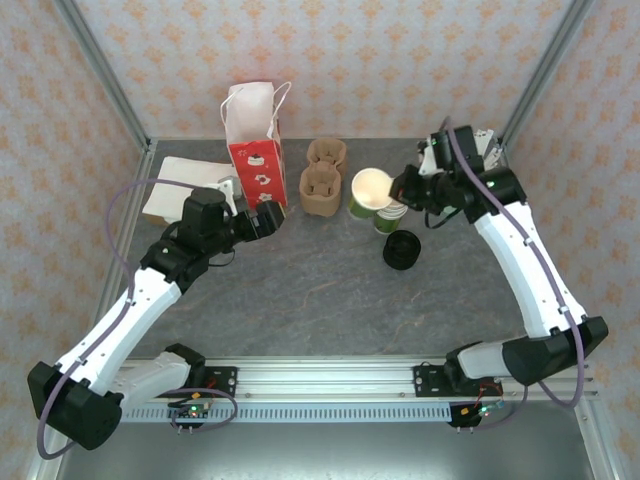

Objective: Pack the takeout coffee

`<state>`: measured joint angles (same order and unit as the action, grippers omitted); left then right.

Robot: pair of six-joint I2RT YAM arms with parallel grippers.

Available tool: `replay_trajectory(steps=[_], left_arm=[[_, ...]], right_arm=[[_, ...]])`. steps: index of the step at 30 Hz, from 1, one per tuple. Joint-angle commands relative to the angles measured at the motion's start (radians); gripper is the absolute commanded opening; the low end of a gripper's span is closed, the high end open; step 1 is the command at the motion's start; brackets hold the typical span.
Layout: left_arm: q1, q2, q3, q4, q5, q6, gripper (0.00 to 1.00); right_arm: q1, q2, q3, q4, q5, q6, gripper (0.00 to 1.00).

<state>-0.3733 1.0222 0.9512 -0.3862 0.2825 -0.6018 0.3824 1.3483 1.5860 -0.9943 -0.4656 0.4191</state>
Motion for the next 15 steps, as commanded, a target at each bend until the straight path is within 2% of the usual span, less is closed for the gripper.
replay_trajectory(steps=[1,7,15], left_arm=[[-0.008,-0.028,0.026,-0.029,-0.046,0.008,0.99],[-0.007,-0.049,0.019,-0.042,-0.063,0.009,0.99],[-0.007,-0.058,0.012,-0.045,-0.068,0.006,0.99]], right_arm=[[0.080,0.000,-0.062,0.051,0.059,0.070,0.06],[0.203,0.049,-0.168,0.126,0.107,0.094,0.06],[0.253,0.118,-0.308,0.296,0.115,0.096,0.07]])
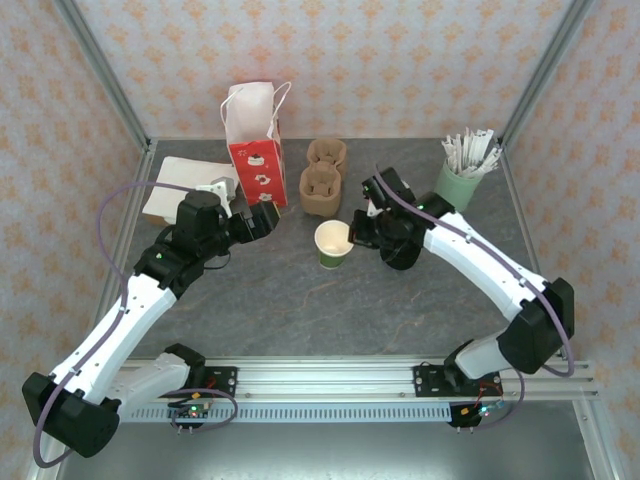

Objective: Pack the takeout coffee

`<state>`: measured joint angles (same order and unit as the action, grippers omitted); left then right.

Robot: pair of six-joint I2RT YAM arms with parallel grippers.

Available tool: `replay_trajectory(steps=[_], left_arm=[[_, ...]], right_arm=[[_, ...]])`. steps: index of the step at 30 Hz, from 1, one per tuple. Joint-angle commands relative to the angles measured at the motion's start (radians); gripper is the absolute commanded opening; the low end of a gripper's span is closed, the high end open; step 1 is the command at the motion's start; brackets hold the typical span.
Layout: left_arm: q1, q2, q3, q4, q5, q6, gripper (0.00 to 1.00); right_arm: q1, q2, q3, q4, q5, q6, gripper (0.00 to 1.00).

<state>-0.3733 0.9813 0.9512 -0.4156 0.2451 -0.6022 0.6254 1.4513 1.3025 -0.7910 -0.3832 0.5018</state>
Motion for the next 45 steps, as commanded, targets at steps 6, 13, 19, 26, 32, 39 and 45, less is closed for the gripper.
replay_trajectory(steps=[6,13,19,26,32,39,45], left_arm=[[-0.007,-0.013,0.009,-0.015,-0.029,0.004,1.00],[-0.006,-0.008,0.011,-0.011,-0.027,0.002,1.00],[-0.007,-0.004,0.010,-0.012,-0.027,0.003,1.00],[-0.008,-0.003,0.012,-0.014,-0.027,0.008,1.00],[-0.008,-0.004,0.015,-0.017,-0.026,0.010,1.00],[-0.007,-0.005,0.026,-0.022,-0.017,0.014,1.00],[-0.007,0.006,0.035,-0.014,0.016,0.013,1.00]], right_arm=[[0.014,0.069,-0.079,0.154,0.053,0.002,0.07],[0.014,0.114,-0.101,0.170,0.052,-0.008,0.08],[0.013,0.134,-0.110,0.175,0.049,-0.006,0.11],[0.013,0.138,-0.108,0.159,0.053,-0.009,0.18],[0.013,0.114,-0.088,0.126,0.083,-0.016,0.33],[0.008,0.046,-0.024,0.041,0.145,-0.043,0.48],[-0.061,-0.046,-0.011,-0.027,0.172,-0.076,0.57]])
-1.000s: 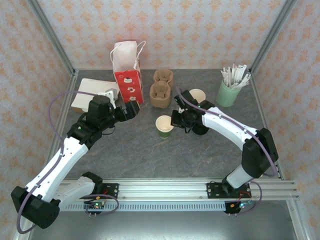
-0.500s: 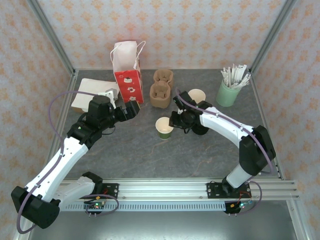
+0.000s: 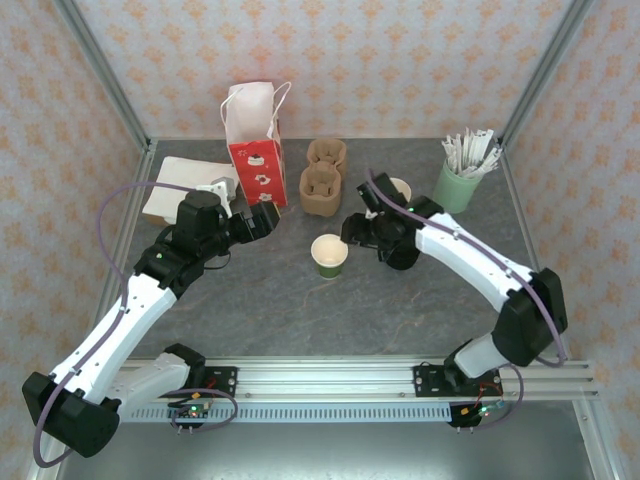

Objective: Pack the takeout coffee

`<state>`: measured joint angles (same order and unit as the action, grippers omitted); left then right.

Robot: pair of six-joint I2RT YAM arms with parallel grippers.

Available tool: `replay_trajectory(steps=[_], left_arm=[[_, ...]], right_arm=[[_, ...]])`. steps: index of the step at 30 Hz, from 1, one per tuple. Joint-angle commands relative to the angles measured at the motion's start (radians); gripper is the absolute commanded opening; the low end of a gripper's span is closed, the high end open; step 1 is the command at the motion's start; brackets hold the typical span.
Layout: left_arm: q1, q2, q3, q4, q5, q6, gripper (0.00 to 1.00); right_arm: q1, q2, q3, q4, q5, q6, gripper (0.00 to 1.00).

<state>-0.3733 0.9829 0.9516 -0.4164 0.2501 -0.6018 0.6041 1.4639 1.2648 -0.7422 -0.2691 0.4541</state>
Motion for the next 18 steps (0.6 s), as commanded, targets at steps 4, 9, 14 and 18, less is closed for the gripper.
replay_trajectory(steps=[4,9,14,18], left_arm=[[-0.008,0.023,0.038,0.000,0.051,0.005,1.00],[-0.009,0.047,0.037,0.023,0.083,-0.010,1.00],[-0.014,0.070,0.046,0.036,0.100,-0.017,0.99],[-0.025,0.090,0.058,0.037,0.105,-0.019,0.99]], right_arm=[[-0.128,-0.121,-0.009,-0.123,0.093,-0.073,0.61],[-0.280,-0.195,-0.125,-0.115,0.049,-0.106,0.61],[-0.387,-0.197,-0.209,-0.081,-0.010,-0.133,0.60],[-0.430,-0.162,-0.242,-0.035,-0.047,-0.143,0.58]])
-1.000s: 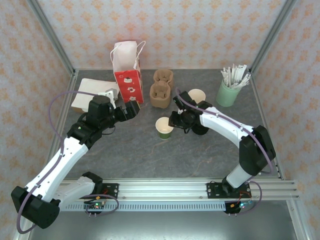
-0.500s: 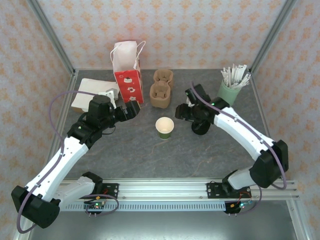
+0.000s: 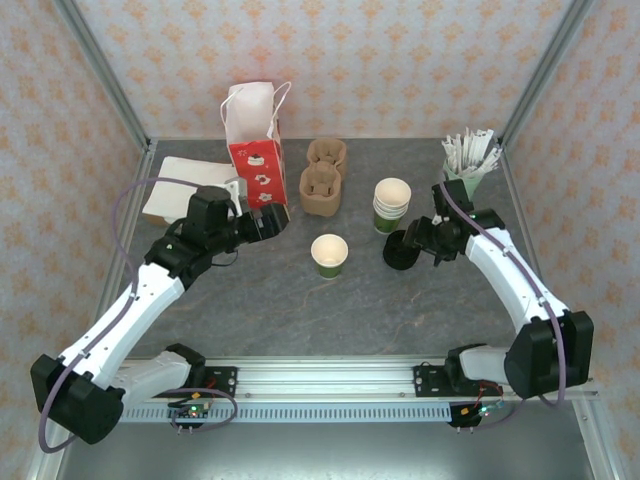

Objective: Pack the takeout coffee

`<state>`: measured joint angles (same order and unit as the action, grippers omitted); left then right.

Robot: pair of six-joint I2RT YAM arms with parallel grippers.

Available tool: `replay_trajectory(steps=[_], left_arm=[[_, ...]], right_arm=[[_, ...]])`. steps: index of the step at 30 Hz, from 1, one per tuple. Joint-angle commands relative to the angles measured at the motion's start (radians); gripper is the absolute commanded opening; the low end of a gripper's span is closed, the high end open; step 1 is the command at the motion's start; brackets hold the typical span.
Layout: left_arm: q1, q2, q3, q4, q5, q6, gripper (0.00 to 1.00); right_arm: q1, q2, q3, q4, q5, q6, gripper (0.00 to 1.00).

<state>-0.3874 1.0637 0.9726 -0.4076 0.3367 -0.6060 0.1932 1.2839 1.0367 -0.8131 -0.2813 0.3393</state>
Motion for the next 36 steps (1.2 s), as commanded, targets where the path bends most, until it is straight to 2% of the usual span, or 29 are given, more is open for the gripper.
replay_trajectory(steps=[1,18,36], left_arm=[[-0.011,0.013,0.040,0.029,0.018,-0.016,0.99],[-0.020,0.021,0.051,0.016,0.006,-0.012,0.99],[-0.020,0.017,0.048,0.004,-0.006,-0.003,0.99]], right_arm=[[-0.023,0.029,-0.017,0.043,-0.038,-0.029,0.57],[-0.055,0.212,-0.003,0.124,-0.018,-0.053,0.46],[-0.055,0.263,0.022,0.110,-0.008,-0.074,0.34]])
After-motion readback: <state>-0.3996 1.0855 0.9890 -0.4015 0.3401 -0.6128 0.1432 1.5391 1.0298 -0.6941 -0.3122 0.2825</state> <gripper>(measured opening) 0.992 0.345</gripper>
